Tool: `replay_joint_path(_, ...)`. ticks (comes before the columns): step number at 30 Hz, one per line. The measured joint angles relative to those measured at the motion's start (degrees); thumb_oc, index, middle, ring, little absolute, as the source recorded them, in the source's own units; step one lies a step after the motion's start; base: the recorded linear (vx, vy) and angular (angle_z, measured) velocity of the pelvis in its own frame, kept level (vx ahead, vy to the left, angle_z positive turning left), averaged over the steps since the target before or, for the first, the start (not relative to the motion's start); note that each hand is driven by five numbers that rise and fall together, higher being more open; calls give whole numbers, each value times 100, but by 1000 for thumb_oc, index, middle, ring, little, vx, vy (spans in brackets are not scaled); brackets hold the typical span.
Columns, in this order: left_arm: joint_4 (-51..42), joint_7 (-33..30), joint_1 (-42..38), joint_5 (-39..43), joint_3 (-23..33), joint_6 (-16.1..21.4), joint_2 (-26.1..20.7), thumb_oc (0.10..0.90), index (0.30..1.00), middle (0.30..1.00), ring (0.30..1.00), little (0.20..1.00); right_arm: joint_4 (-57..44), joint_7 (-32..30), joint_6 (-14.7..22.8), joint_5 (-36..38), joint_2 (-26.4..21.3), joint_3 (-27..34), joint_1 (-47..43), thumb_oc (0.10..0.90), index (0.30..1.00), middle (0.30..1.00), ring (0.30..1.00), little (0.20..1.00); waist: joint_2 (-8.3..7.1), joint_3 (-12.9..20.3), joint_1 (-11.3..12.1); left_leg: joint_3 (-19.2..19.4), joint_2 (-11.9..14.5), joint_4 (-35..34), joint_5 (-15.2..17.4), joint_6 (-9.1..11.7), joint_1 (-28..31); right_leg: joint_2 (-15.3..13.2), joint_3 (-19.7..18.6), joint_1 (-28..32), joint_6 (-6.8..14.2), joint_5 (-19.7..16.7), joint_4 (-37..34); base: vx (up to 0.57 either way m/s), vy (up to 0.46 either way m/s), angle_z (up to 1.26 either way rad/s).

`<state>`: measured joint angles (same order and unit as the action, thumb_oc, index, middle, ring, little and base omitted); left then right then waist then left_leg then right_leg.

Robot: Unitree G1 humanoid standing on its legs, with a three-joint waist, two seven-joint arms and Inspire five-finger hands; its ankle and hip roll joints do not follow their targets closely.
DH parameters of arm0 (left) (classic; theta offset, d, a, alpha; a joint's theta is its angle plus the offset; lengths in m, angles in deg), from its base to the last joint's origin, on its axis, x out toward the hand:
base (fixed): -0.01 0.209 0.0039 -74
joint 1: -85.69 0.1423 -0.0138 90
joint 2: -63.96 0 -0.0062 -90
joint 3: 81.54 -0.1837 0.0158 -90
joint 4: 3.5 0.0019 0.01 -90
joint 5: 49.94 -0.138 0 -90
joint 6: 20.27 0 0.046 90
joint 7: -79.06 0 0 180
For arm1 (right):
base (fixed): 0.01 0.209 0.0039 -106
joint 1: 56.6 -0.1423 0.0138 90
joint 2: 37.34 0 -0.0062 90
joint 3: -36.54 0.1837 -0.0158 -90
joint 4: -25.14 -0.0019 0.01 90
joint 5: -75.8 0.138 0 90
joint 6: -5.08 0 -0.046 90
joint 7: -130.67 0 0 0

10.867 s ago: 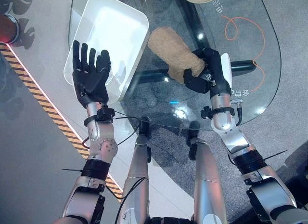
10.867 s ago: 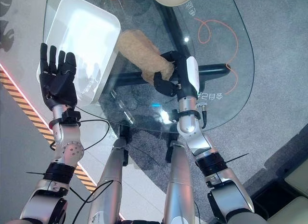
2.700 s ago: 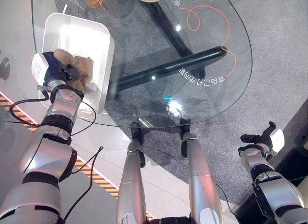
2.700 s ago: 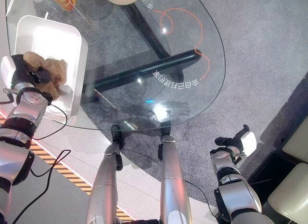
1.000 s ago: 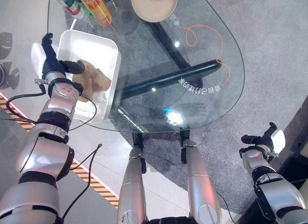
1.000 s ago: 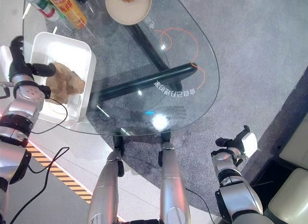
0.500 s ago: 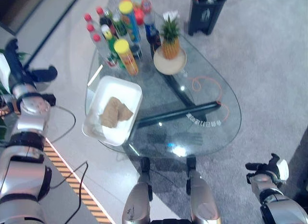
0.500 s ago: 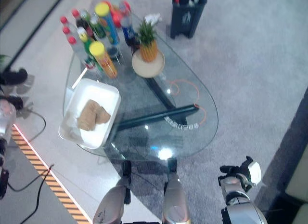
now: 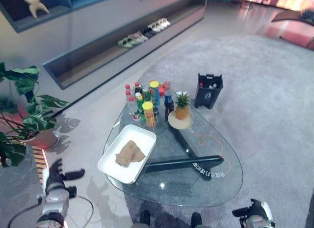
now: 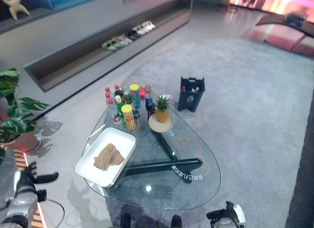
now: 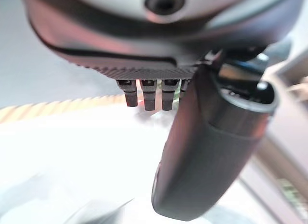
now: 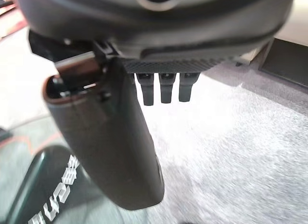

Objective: Wipe the table with a cloth and put it in the basket.

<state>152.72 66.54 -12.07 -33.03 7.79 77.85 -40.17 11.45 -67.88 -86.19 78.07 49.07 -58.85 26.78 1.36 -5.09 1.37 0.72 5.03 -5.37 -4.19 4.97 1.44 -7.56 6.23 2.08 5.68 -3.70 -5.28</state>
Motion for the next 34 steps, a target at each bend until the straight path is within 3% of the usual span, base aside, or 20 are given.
replay_joint_path(4, 728, 498, 480, -344, -138, -113, 790, 800, 900, 900, 900, 900, 151, 337, -136, -135, 95, -32, 250, 800, 900, 900, 900, 900, 10, 267, -5, 22, 31, -1, 11, -13, 54, -1, -2, 50, 12, 12, -1, 20, 12, -1)
replay_joint_path(12, 929, 1229, 794, -1239, -865, -541, 1431, 800, 900, 900, 900, 900, 207, 838, -340, -793, 239, -290, 289, 800, 900, 900, 900, 900, 51, 446, -6, 42, 104, 1, 10, -15, 109, 53, 3, 78, -17, 1, -2, 19, 29, -1)
replay_joint_path(20, 926, 1353, 745, -1536, -1012, -898, 1511, 800, 900, 900, 900, 900, 196, 947, -460, -1120, 436, -637, 285, 800, 900, 900, 900, 900, 101, 537, -11, 46, 133, 2, 13, -22, 158, 69, 15, 132, -25, 11, -2, 8, 4, 0)
replay_joint_path(34, 929, 1337, 745, -1538, -1019, -1057, 1523, 800, 900, 900, 900, 900, 199, 1056, -589, -1125, 439, -756, 278, 800, 900, 900, 900, 900, 45, 625, -5, 46, 167, 0, 19, -22, 234, 80, 21, 180, -20, 24, -2, 7, -1, 0)
